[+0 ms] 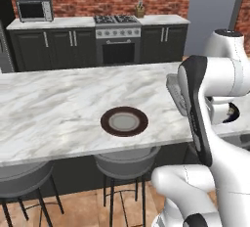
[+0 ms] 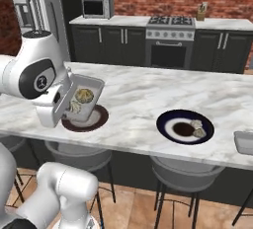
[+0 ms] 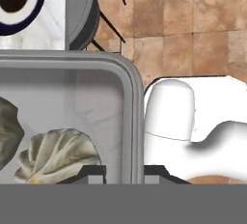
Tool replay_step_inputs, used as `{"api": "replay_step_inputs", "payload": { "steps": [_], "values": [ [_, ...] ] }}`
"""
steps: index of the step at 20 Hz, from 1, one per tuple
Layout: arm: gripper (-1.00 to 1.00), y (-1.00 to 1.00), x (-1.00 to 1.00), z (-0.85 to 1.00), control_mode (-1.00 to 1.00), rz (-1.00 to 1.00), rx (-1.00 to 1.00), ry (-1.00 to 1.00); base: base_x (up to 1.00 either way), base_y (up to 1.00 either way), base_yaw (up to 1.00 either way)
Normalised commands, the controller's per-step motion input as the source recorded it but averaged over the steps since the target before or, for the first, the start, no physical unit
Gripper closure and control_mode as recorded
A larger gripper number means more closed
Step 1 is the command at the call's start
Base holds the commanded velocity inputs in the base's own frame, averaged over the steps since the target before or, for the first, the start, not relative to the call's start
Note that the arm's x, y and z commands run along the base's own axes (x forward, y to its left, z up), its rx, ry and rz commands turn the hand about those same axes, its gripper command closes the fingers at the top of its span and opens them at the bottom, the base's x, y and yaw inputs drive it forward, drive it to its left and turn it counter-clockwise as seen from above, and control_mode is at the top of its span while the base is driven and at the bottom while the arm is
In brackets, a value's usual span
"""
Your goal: Place two dumplings into each of the tupperware containers and then place the containers in the fridge.
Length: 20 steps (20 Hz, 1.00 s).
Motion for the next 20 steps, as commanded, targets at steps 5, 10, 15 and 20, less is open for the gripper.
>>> {"api": "replay_step_inputs", "payload": {
  "steps": [5, 10, 15, 20],
  "values": [
    [1.00, 0.00, 0.00, 0.00, 1.00, 0.00, 0.00, 0.00, -0.79, 0.96, 0.16],
    [1.00, 0.00, 0.00, 0.00, 1.00, 0.00, 0.00, 0.00, -0.08, 1.00, -0.01],
    [1.00, 0.00, 0.00, 0.00, 1.00, 0.00, 0.00, 0.00, 0.11, 1.00, -0.01],
    [1.00, 0.00, 0.00, 0.00, 1.00, 0.00, 0.00, 0.00, 0.17, 1.00, 0.00]
  ]
}}
